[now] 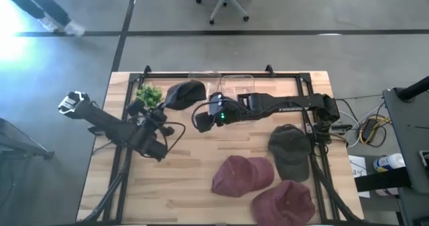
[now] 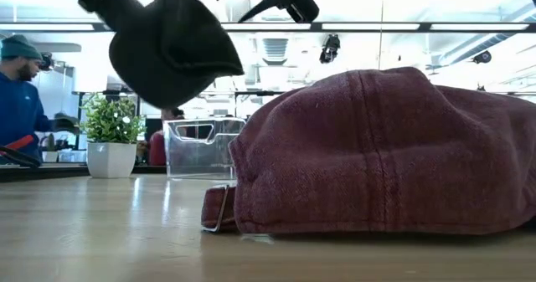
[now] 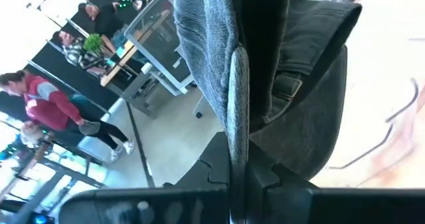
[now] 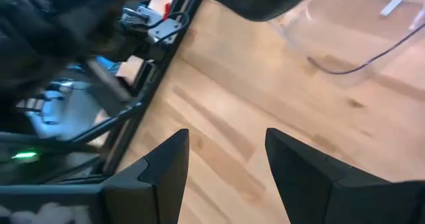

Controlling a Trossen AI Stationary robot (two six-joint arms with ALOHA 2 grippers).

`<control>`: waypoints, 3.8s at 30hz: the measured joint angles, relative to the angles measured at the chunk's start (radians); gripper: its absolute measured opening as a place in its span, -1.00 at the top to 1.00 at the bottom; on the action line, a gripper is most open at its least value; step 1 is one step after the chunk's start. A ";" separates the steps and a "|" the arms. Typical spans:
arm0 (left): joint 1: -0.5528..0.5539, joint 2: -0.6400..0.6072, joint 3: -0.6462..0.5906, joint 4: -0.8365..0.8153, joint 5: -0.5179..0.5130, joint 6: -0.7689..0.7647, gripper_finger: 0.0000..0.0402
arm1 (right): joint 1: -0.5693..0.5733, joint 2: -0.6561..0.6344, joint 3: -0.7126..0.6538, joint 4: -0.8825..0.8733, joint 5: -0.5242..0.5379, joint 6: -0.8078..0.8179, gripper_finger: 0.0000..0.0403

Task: Pick & Place hat
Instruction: Put the black cap into the left transparent bin

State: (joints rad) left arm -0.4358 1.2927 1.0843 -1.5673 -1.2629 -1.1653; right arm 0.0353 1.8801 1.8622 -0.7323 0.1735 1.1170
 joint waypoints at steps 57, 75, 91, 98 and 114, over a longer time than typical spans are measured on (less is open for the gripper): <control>0.297 0.216 0.074 0.434 -0.308 0.876 0.94 | -0.328 0.080 -0.035 0.469 -0.400 0.110 0.10; 0.235 0.184 0.075 0.529 -0.150 0.788 0.57 | -0.394 0.087 -0.034 0.473 -0.435 -0.016 0.94; 0.069 -0.002 0.097 0.320 0.206 0.321 0.25 | -0.492 0.087 -0.035 0.363 -0.509 -0.303 0.94; 0.052 -0.102 0.014 0.198 0.287 -0.025 0.25 | -0.522 0.116 -0.035 0.358 -0.656 -0.538 0.95; 0.048 -0.134 -0.051 0.196 0.454 -0.173 0.25 | -0.587 0.291 0.026 0.238 -0.880 -0.941 0.94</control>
State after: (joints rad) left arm -0.3882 1.1583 1.0332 -1.3711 -0.8089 -1.3383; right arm -0.5514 2.1711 1.8885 -0.4948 -0.7069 0.1755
